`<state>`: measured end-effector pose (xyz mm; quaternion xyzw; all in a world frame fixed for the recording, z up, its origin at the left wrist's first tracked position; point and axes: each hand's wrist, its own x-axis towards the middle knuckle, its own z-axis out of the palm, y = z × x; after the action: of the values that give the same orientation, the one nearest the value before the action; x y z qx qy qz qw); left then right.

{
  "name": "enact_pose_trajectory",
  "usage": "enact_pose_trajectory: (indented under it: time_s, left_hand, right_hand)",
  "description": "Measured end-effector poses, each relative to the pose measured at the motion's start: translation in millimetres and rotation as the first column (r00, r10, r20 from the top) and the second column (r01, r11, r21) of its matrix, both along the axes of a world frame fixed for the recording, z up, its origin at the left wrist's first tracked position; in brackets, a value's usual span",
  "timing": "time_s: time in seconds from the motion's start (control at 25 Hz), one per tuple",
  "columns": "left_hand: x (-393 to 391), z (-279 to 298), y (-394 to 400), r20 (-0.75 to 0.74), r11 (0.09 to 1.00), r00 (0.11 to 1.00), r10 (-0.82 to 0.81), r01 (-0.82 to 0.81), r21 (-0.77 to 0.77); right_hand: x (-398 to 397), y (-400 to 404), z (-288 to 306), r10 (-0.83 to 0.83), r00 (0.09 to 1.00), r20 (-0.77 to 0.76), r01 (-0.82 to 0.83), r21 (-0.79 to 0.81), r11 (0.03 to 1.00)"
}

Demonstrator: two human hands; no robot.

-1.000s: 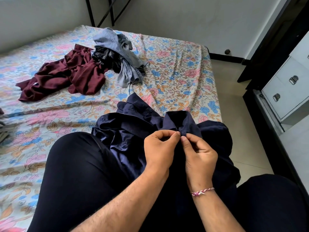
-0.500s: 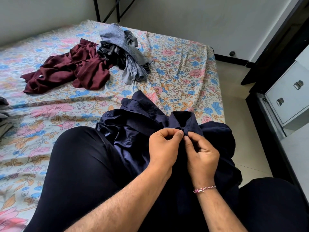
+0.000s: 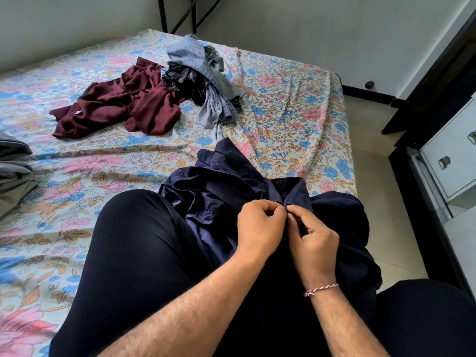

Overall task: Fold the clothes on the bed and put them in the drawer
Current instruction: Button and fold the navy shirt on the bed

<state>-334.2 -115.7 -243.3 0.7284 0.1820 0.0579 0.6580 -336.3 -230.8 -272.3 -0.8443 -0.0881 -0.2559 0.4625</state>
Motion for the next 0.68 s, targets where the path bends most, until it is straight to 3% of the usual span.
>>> enact_pose_trajectory:
  time_s: [0.2, 0.36, 0.48, 0.56, 0.68]
  left_hand:
    - [3.7, -7.5, 1.8, -0.01, 0.996, 1.0, -0.021, 0.02, -0.083]
    - [9.1, -12.5, 3.2, 0.027, 0.997, 1.0, -0.011, 0.009, 0.081]
    - [10.6, -10.3, -0.4, 0.038, 0.996, 0.999, -0.012, 0.008, 0.093]
    - [10.8, -9.7, -1.5, 0.019, 0.997, 0.999, -0.028, 0.027, 0.066]
    - [13.2, -6.5, 3.6, 0.036, 0.985, 0.994, -0.102, 0.095, 0.145]
  right_hand:
    - [2.0, 1.2, 0.9, 0.013, 1.0, -0.019, -0.012, 0.013, 1.0]
    - [2.4, 2.7, -3.2, -0.024, 0.998, -0.052, 0.025, 0.018, 1.0]
    - [1.4, 2.5, -1.3, -0.051, 0.999, 0.013, 0.051, 0.005, 0.999]
    - [1.6, 0.4, 1.4, -0.058, 0.994, 0.089, 0.064, -0.068, 0.996]
    - [5.8, -5.4, 5.7, -0.036, 0.988, 0.148, 0.072, -0.241, 0.968]
